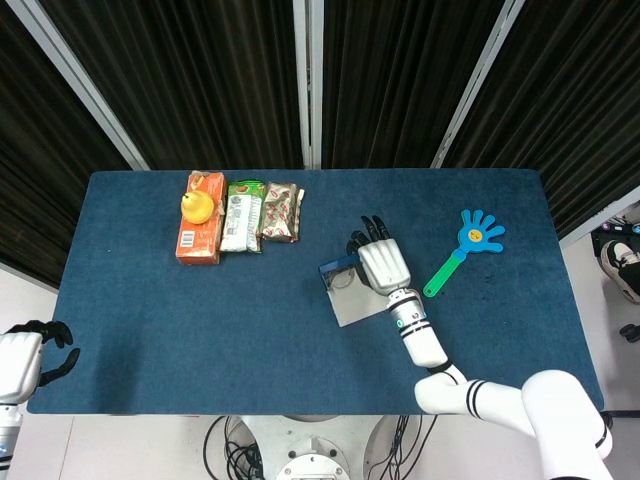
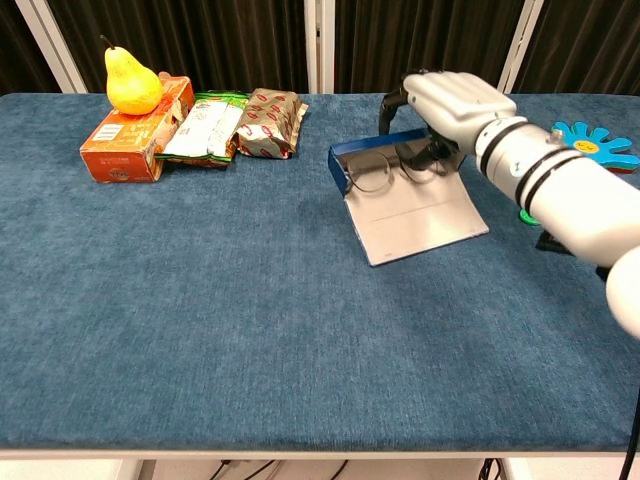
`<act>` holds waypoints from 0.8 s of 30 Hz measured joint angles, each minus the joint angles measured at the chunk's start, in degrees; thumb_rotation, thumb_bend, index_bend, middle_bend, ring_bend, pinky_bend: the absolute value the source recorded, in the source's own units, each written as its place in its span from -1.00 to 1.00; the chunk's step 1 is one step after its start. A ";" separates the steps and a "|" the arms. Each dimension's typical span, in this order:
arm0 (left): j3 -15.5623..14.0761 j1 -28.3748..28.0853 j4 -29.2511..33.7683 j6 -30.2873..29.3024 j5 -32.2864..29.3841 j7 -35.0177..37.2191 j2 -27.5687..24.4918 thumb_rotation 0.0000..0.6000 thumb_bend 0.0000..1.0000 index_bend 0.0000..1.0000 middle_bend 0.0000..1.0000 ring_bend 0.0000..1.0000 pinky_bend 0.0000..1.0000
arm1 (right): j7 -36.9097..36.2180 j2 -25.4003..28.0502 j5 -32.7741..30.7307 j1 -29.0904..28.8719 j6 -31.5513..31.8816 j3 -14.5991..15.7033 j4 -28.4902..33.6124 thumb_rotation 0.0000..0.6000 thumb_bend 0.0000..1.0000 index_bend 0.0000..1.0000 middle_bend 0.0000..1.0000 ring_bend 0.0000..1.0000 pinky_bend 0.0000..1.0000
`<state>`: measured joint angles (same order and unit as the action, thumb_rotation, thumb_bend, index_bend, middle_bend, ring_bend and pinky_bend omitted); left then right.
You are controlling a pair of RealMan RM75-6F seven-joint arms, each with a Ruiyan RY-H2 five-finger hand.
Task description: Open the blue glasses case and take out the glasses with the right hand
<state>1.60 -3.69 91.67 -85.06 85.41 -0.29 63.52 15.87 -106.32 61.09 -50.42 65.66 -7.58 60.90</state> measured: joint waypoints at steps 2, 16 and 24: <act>0.00 0.01 0.01 -0.03 -0.01 0.01 0.01 1.00 -0.43 0.13 0.15 -0.08 0.01 | -0.28 -1.25 1.49 0.64 0.99 0.04 -2.07 1.00 -0.05 0.20 -0.48 -1.00 -1.00; 0.03 0.00 0.00 0.00 -0.07 -0.06 0.03 1.00 -0.43 0.13 0.15 -0.08 0.01 | -0.49 -3.98 3.01 0.77 -5.22 -3.67 -7.11 1.00 -0.21 -0.41 -0.62 -1.00 -1.00; -0.01 -0.02 -0.04 0.04 0.01 0.15 -0.01 1.00 -0.43 0.13 0.15 -0.08 0.01 | 2.07 2.78 1.35 1.15 -10.58 -5.12 5.01 1.00 -0.34 -0.77 -0.67 -1.00 -1.00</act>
<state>1.59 -3.72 91.63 -85.02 85.41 -0.15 63.50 17.94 -103.54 62.44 -49.27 55.08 -12.70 65.91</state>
